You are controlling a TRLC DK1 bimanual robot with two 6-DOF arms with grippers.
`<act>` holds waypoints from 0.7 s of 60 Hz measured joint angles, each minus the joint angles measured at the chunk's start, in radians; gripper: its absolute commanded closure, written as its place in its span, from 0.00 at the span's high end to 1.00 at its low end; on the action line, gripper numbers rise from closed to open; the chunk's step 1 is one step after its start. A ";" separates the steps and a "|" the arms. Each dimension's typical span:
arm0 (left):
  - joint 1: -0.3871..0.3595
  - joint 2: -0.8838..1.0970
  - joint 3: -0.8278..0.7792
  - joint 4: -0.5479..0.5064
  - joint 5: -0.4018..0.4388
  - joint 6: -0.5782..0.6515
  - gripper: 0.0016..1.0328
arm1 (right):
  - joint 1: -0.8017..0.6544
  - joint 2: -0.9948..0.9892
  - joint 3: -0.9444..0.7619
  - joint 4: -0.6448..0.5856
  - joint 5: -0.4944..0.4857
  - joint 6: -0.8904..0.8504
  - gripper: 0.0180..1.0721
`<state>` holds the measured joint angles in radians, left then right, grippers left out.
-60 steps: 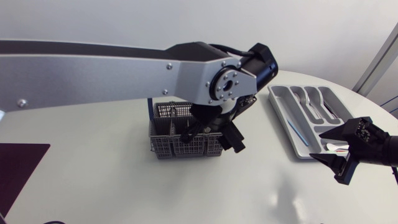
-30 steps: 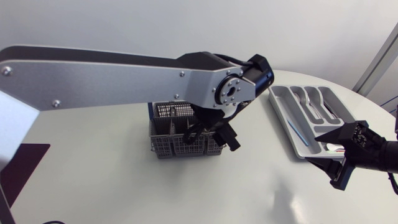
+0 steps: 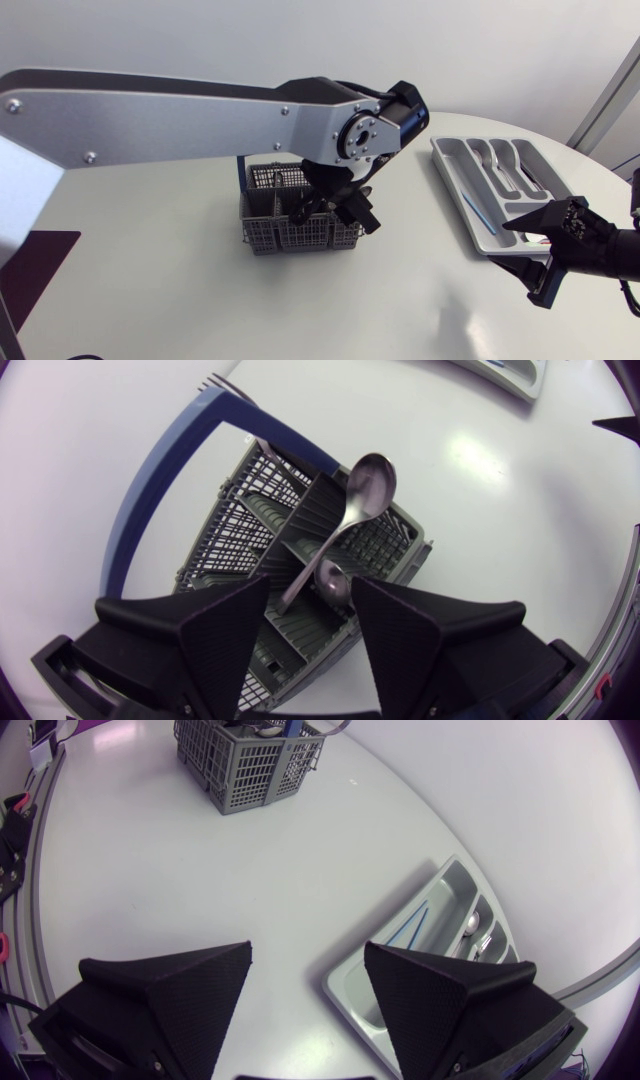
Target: Unload the cutlery basket into the drawer organizer.
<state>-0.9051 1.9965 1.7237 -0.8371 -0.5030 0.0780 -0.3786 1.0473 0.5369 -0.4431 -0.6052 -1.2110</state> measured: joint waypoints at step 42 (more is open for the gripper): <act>-0.001 0.052 0.028 -0.001 -0.002 -0.007 0.41 | 0.006 -0.017 -0.016 0.006 0.003 0.003 0.78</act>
<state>-0.9058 2.0487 1.7515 -0.8379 -0.5049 0.0708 -0.3725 1.0306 0.5213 -0.4370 -0.6018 -1.2076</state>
